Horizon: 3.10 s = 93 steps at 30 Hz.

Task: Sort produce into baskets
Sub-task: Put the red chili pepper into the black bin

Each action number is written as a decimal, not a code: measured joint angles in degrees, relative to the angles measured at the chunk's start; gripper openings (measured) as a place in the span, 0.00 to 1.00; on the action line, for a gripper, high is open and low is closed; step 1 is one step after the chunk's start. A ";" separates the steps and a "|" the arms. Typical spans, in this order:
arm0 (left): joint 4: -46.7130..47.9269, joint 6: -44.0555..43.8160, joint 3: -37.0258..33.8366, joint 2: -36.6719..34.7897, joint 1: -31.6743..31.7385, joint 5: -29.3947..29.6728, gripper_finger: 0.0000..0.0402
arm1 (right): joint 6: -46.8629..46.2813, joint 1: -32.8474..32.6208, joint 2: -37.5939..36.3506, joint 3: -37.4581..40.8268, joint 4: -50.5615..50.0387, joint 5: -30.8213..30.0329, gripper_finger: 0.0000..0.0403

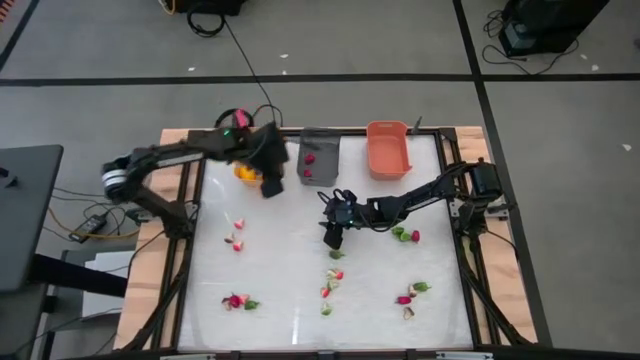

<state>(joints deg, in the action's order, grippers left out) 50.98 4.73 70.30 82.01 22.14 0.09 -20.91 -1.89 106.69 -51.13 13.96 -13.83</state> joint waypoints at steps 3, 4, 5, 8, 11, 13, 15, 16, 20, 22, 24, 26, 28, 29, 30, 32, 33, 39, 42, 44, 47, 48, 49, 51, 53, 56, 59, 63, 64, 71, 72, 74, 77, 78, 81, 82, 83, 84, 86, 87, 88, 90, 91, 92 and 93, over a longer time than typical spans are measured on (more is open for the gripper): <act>0.17 -5.76 -6.61 -7.40 -4.77 0.64 0.38 | -0.08 0.00 0.02 0.00 1.20 0.00 0.47; 0.36 -7.96 -8.67 -9.61 -6.64 1.02 0.38 | -0.35 0.00 0.02 0.00 2.07 0.00 0.47; 0.68 -9.84 -10.54 -11.59 -8.37 1.14 0.38 | -0.78 0.00 0.02 0.00 3.08 0.00 0.47; 1.47 -16.09 -16.10 -16.77 -14.35 1.53 0.38 | -2.38 -0.17 0.02 -0.01 5.43 0.33 0.47; 1.40 -23.62 -20.51 -19.82 -19.67 3.40 0.38 | -2.43 -0.28 0.02 -0.02 6.20 0.41 0.47; 1.26 -28.64 -22.86 -20.78 -22.64 4.14 0.38 | -1.64 -0.28 0.02 -0.02 6.66 0.40 0.47; 1.35 -32.97 -24.68 -21.06 -24.98 4.29 0.38 | -1.09 -0.28 0.02 -0.03 7.07 0.11 0.47; 1.27 -34.59 -25.39 -21.06 -26.01 4.34 0.38 | -0.68 -0.28 0.02 -0.04 7.11 -0.27 0.47; 1.14 -36.90 -28.05 -21.06 -29.30 4.40 0.38 | 2.14 0.06 0.02 -0.04 7.95 -1.73 0.47; 1.25 -35.32 -29.35 -21.04 -29.73 4.68 0.38 | 3.54 0.25 0.04 -0.04 7.87 -1.68 0.47; 1.09 -34.94 -30.43 -21.00 -29.71 5.34 0.38 | 4.02 0.42 0.04 -0.04 7.92 -1.57 0.47; 0.51 -37.85 -31.81 -21.00 -29.75 5.47 0.38 | 4.14 0.44 0.04 -0.04 7.91 -1.56 0.47; 0.23 -39.75 -32.92 -20.95 -29.75 5.22 0.38 | 4.15 0.44 0.04 -0.04 8.17 -1.57 0.47; -0.03 -39.93 -33.22 -20.95 -29.76 5.20 0.38 | 4.17 0.44 0.04 -0.04 8.44 -1.55 0.47; -0.12 -40.10 -33.38 -20.95 -29.75 5.23 0.38 | 4.17 0.44 0.04 -0.04 8.50 -1.55 0.47; -0.03 -40.20 -33.59 -20.95 -29.75 5.23 0.38 | 4.17 0.44 0.04 -0.04 8.34 -1.54 0.47; -0.16 -39.66 -33.59 -20.95 -29.76 5.23 0.38 | 4.17 0.44 0.04 -0.04 8.34 -1.52 0.47; -1.65 -38.84 -33.59 -20.95 -30.88 4.73 0.38 | 4.15 0.44 0.04 -0.04 8.37 -1.09 0.47; -1.84 -39.47 -33.53 -20.95 -30.89 8.07 0.38 | 4.15 0.44 0.04 -0.04 8.33 -1.07 0.47; -1.81 -38.36 -33.53 -20.95 -31.06 9.20 0.38 | 4.15 0.44 0.04 -0.04 8.35 -1.06 0.47; -2.86 -36.52 -33.53 -20.95 -31.36 9.05 0.38 | 4.15 0.44 0.04 -0.04 8.33 -1.03 0.47; -4.28 -35.78 -33.53 -20.95 -31.41 9.01 0.38 | 4.15 0.44 0.04 -0.04 8.35 -0.98 0.47; -6.00 -34.68 -33.52 -20.95 -31.62 8.81 0.38 | 4.15 0.44 0.04 -0.04 8.35 -0.98 0.47; -9.18 -32.34 -33.13 -20.85 -32.33 8.26 0.38 | 4.15 0.44 0.04 -0.04 8.33 -0.94 0.47; -11.22 -29.40 -31.71 -20.00 -33.00 8.42 0.38 | 4.13 0.44 0.04 -0.04 8.35 -0.94 0.47; -10.87 -25.79 -28.64 -18.34 -34.31 10.36 0.37 | 3.98 0.44 0.04 -0.02 8.35 -0.94 0.47; -10.86 -22.97 -26.49 -16.91 -35.86 8.57 0.35 | 4.00 0.44 0.04 -0.04 8.35 -0.94 0.47; -9.86 -24.29 -25.94 -16.54 -39.15 2.17 0.34 | 3.78 0.44 0.04 -0.02 8.33 -0.19 0.47; -9.47 -25.57 -25.94 -16.54 -40.56 0.83 0.34 | 2.69 0.44 0.04 -0.02 8.31 0.62 0.47; -13.19 -40.19 -25.94 -16.26 -55.93 3.07 0.34 | 0.59 -0.71 0.04 -0.02 7.80 7.85 0.47; -13.56 -42.04 -25.94 -16.05 -58.21 4.35 0.34 | 1.55 -0.97 0.04 -0.02 7.80 7.87 0.47; -14.40 -45.70 -25.94 -15.44 -62.09 6.56 0.34 | 2.68 -1.48 0.04 -0.02 7.84 7.63 0.47; -14.07 -51.64 -25.92 -13.46 -66.54 7.44 0.34 | 3.79 -2.08 0.04 -0.02 7.75 7.63 0.47; -14.05 -54.16 -25.94 -12.58 -67.63 7.45 0.34 | 4.35 -2.22 0.04 -0.02 7.81 7.63 0.47; -14.24 -62.18 -25.94 -9.63 -69.76 7.17 0.34 | 5.51 -2.32 0.04 -0.02 7.90 7.51 0.47; -14.68 -63.67 -25.94 -8.68 -70.07 6.29 0.34 | 5.52 -2.32 0.04 -0.02 7.96 7.48 0.47; -15.56 -64.19 -25.94 -7.72 -70.28 5.46 0.34 | 5.49 -2.32 0.04 -0.02 8.18 7.48 0.47; -16.75 -64.28 -25.94 -6.88 -70.36 4.31 0.34 | 5.49 -2.32 0.04 -0.02 8.34 7.48 0.47; -18.27 -63.60 -25.94 -5.52 -70.56 2.72 0.34 | 5.51 -2.29 0.04 -0.02 8.72 7.49 0.47; -18.98 -63.51 -25.94 -4.93 -70.64 2.22 0.34 | 5.51 -2.29 0.04 -0.02 9.00 7.48 0.47; -19.53 -63.47 -25.94 -4.44 -70.65 2.19 0.34 | 5.51 -2.29 0.04 -0.02 9.42 7.48 0.47; -19.98 -63.45 -25.94 -3.38 -70.65 2.19 0.34 | 5.66 -2.27 0.04 0.00 10.90 7.48 0.47; -19.87 -63.45 -25.94 -3.01 -70.65 2.17 0.34 | 5.72 -2.27 0.04 0.00 11.76 7.48 0.47; -19.93 -63.53 -25.94 -2.65 -70.65 2.17 0.34 | 6.08 -2.27 0.04 0.00 12.66 7.48 0.47; -20.32 -63.66 -25.94 -2.25 -70.63 1.92 0.34 | 6.72 -2.27 0.04 0.00 13.60 7.48 0.47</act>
<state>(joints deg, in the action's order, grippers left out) 30.67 -58.93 44.36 79.76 -48.49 2.01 -14.19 -4.16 106.74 -51.13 27.56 -6.35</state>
